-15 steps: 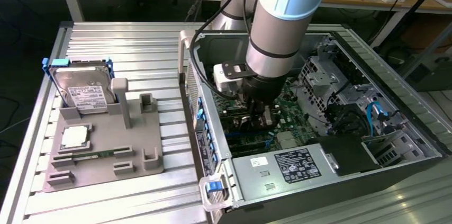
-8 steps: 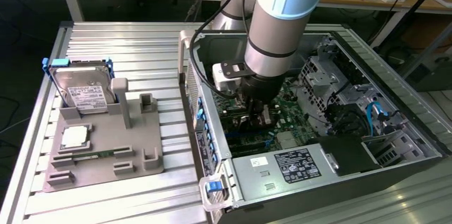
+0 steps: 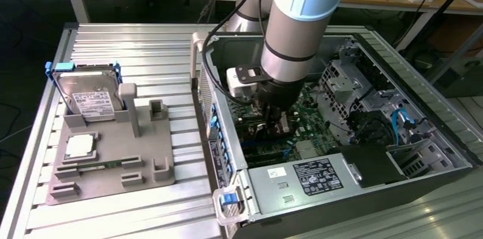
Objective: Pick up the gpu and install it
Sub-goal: 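Insert the gpu into the slot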
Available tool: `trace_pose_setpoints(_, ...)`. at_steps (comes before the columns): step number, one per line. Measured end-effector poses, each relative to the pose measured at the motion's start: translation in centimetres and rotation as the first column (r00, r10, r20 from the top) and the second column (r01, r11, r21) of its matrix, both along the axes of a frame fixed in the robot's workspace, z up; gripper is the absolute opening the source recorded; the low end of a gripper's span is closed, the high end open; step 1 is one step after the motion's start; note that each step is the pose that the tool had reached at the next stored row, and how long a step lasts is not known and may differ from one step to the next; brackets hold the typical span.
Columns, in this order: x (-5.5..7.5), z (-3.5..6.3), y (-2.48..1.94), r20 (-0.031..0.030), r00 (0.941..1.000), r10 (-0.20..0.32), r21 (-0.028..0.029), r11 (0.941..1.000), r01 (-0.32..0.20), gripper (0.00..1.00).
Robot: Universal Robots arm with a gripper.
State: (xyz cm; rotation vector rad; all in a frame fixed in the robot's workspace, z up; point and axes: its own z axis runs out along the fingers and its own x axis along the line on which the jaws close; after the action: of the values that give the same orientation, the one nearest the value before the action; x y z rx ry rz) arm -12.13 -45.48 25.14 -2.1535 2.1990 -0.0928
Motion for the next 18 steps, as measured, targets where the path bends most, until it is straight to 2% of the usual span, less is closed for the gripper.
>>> trace_pose_setpoints(11, -0.15, -0.71, 0.0, -0.0007, 1.0, 0.0, -0.0002, 1.0, 0.0, 0.27)
trace_pose_setpoints(18, -0.14, -0.74, 0.0, -0.0005, 1.0, 0.0, -0.0001, 1.0, 0.0, 0.27)
